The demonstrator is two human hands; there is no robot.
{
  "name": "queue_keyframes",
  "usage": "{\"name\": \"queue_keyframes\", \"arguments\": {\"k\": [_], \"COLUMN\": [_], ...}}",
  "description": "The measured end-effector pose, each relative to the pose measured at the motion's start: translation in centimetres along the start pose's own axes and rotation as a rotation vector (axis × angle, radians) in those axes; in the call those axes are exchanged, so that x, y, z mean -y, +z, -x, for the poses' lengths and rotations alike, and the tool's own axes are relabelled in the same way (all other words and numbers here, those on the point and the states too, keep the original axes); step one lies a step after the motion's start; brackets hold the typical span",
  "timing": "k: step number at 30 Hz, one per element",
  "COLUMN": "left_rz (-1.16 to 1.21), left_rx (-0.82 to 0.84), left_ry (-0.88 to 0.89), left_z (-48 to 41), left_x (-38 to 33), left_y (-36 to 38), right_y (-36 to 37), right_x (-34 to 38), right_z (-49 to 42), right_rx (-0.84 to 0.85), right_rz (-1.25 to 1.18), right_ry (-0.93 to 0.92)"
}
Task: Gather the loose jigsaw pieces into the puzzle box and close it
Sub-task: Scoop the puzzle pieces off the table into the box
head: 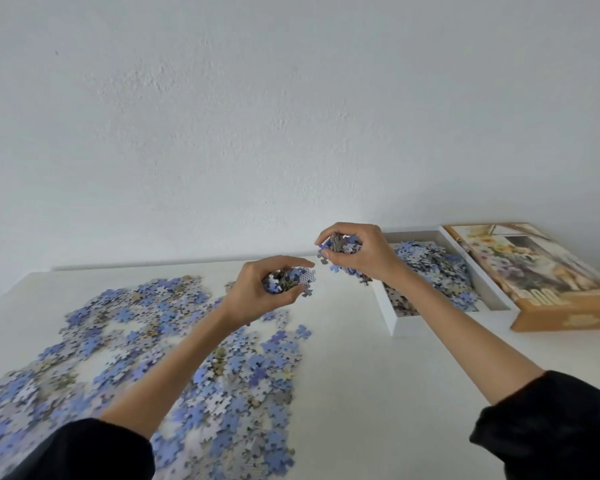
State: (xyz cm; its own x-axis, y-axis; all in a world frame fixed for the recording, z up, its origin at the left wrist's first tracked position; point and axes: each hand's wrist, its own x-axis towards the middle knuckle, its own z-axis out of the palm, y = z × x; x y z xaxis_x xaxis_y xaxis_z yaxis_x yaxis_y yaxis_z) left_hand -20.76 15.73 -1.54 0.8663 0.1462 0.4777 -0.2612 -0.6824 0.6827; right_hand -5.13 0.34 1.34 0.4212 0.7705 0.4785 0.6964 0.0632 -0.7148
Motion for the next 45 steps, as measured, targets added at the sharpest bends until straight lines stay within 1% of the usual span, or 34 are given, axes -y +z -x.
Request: {"name": "queue_keyframes", "arguments": {"k": [2,7,11,16,21,24,27,30,34,38,41,43,45], "left_rz": [-0.01,0.003,0.038,0.055,-0.053,-0.141,-0.267,-0.334,-0.294,-0.292,-0.432,-0.584,-0.687], "left_rx": [0.01,0.073,0.166,0.267,0.341,0.377,0.413,0.403,0.384,0.431,0.49,0.511,0.5], "left_ry": [0.023,0.065,0.089,0.135,0.193,0.222,0.267,0.31,0.233,0.115,0.023,0.013,-0.007], "left_z": [-1.3,-4.5,-7.6,-11.5,-14.5,-15.1,-15.0,-14.9,-14.9,-14.1,-13.5,-13.3,-13.3], "left_x": [-0.7,-2.1,-2.9,-3.4,-2.4,-1.2,0.1,1.0,1.3,2.3,2.7,2.5,2.3], "left_y": [2.0,6.9,10.6,15.2,19.2,20.8,21.8,21.6,19.9,18.8,18.7,18.9,19.6], "right_y": [-2.0,-7.2,-10.6,-13.6,-14.3,-14.2,-13.9,-13.9,-13.8,-13.6,-13.5,-13.4,-13.4], "right_x": [-1.1,-4.7,-7.2,-11.3,-14.8,-16.7,-18.6,-19.1,-19.1,-19.4,-19.6,-19.8,-19.9], "right_z": [0.7,1.9,2.6,2.9,2.7,2.8,3.3,3.3,3.5,3.6,3.7,3.7,3.7], "right_rx": [0.003,-0.022,-0.062,-0.043,-0.025,-0.037,-0.036,-0.07,-0.107,-0.101,-0.115,-0.11,-0.111], "right_rz": [-0.007,0.068,0.151,0.179,0.18,0.241,0.264,0.232,0.184,0.209,0.235,0.265,0.288], "right_ry": [0.023,0.034,0.057,0.09,0.154,0.177,0.204,0.206,0.182,0.147,0.175,0.182,0.168]}}
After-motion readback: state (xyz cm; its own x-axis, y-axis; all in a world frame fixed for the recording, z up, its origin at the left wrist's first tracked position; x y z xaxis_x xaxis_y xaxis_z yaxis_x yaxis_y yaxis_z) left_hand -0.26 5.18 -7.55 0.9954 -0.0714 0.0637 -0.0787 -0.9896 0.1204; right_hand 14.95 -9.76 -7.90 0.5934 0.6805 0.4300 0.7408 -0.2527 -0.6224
